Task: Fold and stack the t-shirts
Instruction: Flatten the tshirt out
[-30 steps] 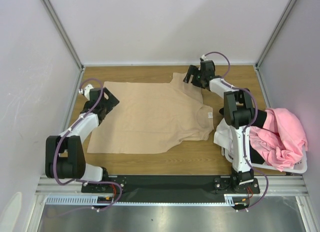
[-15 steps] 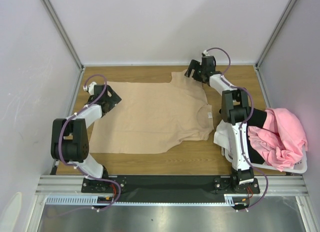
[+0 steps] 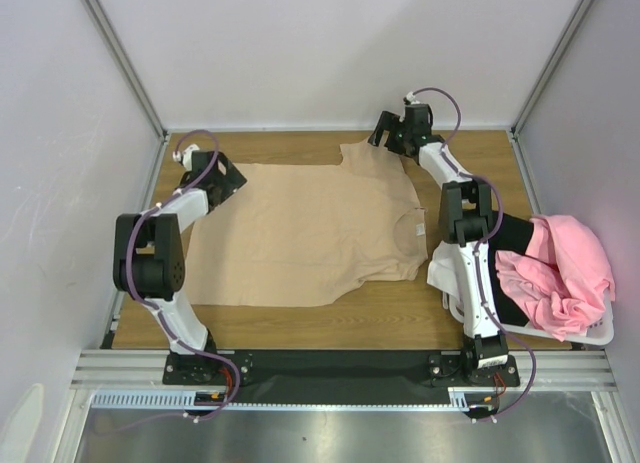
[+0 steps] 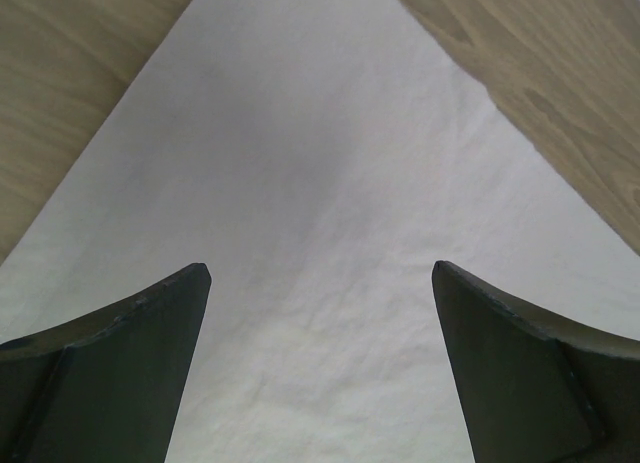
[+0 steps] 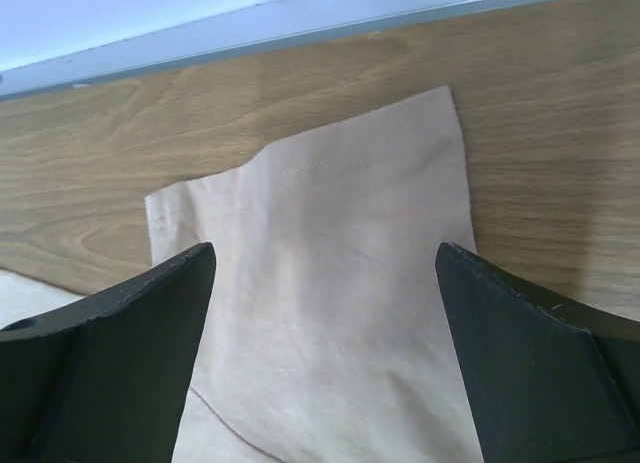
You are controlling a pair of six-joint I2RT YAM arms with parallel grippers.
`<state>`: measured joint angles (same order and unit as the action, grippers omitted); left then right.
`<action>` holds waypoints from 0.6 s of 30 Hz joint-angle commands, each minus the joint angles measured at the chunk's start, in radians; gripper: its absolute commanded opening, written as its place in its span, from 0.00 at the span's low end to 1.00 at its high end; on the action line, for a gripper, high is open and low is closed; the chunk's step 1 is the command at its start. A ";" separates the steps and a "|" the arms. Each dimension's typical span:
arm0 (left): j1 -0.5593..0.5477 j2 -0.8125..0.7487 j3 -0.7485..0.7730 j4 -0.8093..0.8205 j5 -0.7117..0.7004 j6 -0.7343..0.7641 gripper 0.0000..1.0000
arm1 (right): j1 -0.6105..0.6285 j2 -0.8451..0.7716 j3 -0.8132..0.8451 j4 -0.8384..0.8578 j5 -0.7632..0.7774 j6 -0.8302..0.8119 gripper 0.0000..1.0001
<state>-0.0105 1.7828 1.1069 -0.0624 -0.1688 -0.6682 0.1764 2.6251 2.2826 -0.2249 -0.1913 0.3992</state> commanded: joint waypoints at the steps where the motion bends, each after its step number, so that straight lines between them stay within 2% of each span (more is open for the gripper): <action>1: 0.007 0.027 0.106 0.046 0.040 0.068 1.00 | -0.002 -0.068 0.023 0.010 -0.075 -0.020 1.00; 5: 0.007 0.069 0.182 0.035 0.074 0.099 1.00 | 0.017 -0.244 -0.058 0.055 -0.128 -0.023 1.00; 9: 0.007 0.125 0.241 -0.008 0.132 0.065 1.00 | 0.047 -0.402 -0.197 0.033 -0.064 -0.020 1.00; 13: 0.007 0.132 0.219 0.001 0.196 0.010 0.99 | 0.069 -0.546 -0.490 0.085 0.010 0.035 1.00; 18: 0.007 0.109 0.143 0.042 0.249 -0.053 0.99 | 0.067 -0.635 -0.710 0.130 0.024 0.113 1.00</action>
<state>-0.0097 1.9091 1.2877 -0.0559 0.0139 -0.6682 0.2565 1.9919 1.6829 -0.1146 -0.2089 0.4507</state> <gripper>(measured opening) 0.992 0.995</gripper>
